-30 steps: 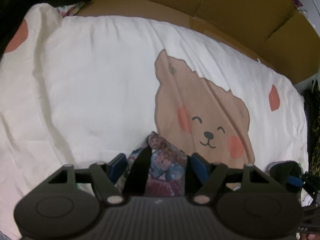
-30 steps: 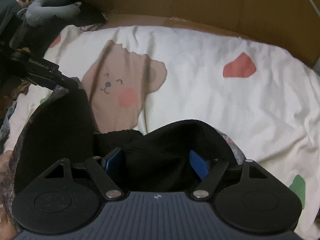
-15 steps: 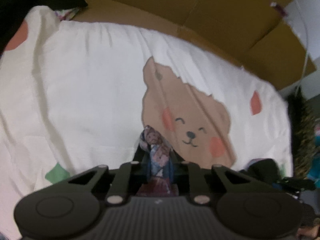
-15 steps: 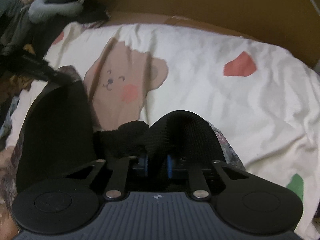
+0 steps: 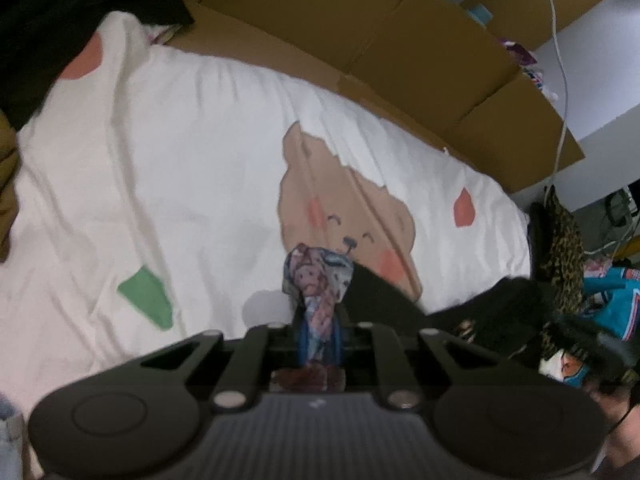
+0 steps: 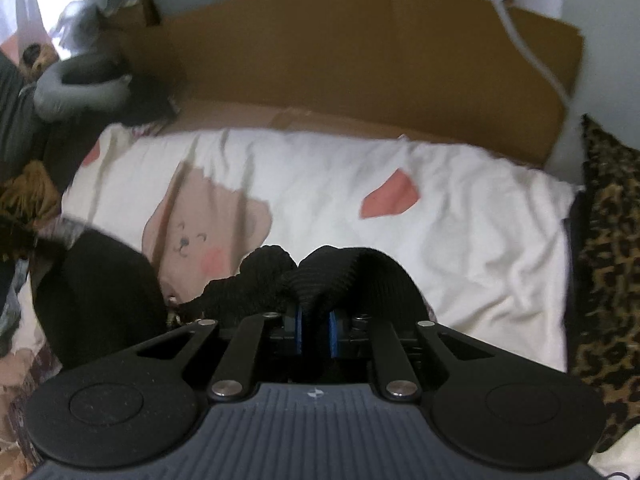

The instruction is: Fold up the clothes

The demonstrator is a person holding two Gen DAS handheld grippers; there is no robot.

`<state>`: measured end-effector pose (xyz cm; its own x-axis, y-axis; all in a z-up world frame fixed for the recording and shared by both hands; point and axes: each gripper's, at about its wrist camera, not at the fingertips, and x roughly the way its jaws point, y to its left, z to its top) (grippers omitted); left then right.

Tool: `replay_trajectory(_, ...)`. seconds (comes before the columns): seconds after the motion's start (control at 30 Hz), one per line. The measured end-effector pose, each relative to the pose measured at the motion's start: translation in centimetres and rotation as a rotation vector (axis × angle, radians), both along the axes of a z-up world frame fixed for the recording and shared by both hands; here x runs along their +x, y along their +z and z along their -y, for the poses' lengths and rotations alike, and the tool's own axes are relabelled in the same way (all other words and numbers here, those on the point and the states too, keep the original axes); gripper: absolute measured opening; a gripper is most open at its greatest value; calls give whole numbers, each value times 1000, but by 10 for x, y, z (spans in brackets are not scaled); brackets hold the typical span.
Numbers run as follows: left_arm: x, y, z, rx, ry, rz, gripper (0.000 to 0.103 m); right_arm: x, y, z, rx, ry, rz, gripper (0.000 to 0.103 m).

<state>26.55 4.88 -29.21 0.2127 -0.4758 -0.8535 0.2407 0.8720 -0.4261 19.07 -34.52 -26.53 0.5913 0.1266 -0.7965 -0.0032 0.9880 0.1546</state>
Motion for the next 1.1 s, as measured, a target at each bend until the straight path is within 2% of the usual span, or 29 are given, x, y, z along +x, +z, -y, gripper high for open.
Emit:
replay_trajectory(0.4, -44, -7, -6, 5, -65, -48, 10, -26, 27, 50, 63, -156, 68, 9)
replay_trajectory(0.63, -74, -21, -18, 18, -77, -111, 7, -39, 34, 52, 71, -157, 76, 9)
replay_trajectory(0.87, -106, -46, -26, 74, -108, -192, 7, -63, 29, 57, 101, -167, 63, 9)
replay_trajectory(1.1, -122, -56, -22, 116, -148, -218, 7, -100, 5, 69, 126, -199, 14, 8)
